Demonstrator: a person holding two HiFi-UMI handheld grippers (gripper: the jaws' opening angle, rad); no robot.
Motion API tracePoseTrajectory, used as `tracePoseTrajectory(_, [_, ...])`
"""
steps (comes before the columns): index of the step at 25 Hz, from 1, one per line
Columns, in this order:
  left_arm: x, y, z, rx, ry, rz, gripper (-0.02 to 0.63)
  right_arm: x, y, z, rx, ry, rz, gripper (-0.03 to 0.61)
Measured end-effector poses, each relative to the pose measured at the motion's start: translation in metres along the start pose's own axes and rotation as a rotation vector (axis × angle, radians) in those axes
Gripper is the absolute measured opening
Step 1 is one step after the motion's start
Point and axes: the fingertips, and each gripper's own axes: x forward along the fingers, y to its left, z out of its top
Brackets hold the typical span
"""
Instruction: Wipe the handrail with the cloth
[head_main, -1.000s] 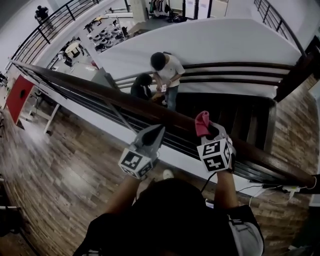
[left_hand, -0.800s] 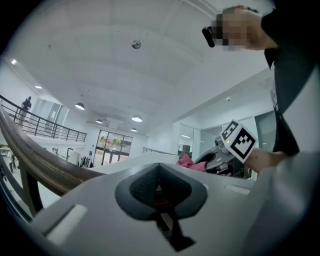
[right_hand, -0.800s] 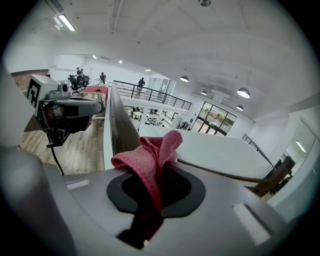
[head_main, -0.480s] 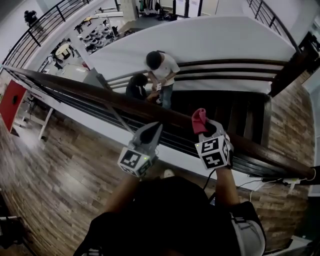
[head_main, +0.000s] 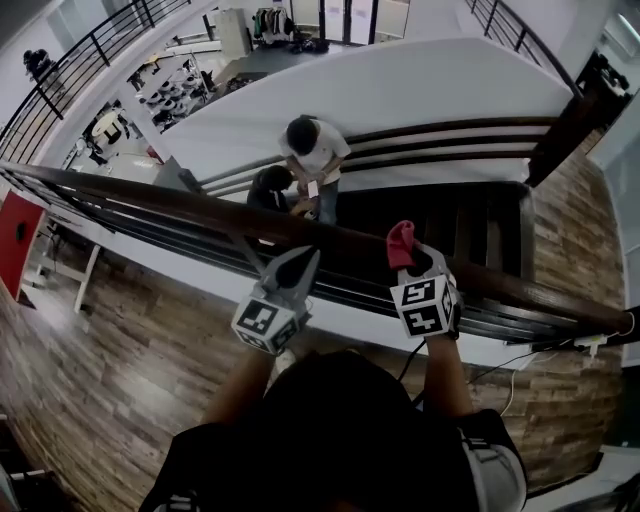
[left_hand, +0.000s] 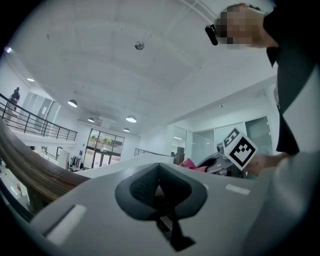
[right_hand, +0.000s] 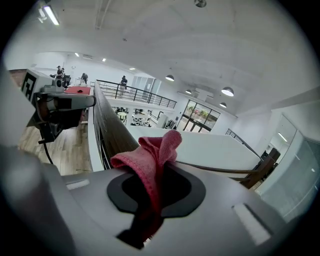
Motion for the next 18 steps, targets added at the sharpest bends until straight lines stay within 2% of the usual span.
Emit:
tracePoseTrajectory(11, [-0.019,0.038,-0.004,-0.067,-0.012,-0.011,-0.002,0.018,0.030,0.026,-0.011,0.005,-0.024,0.049])
tracePoseTrajectory(18, [-0.027,0.058,-0.002,-0.048,-0.001,-0.012,-0.002,0.030,0.060,0.054,-0.044,-0.011,-0.012,0.049])
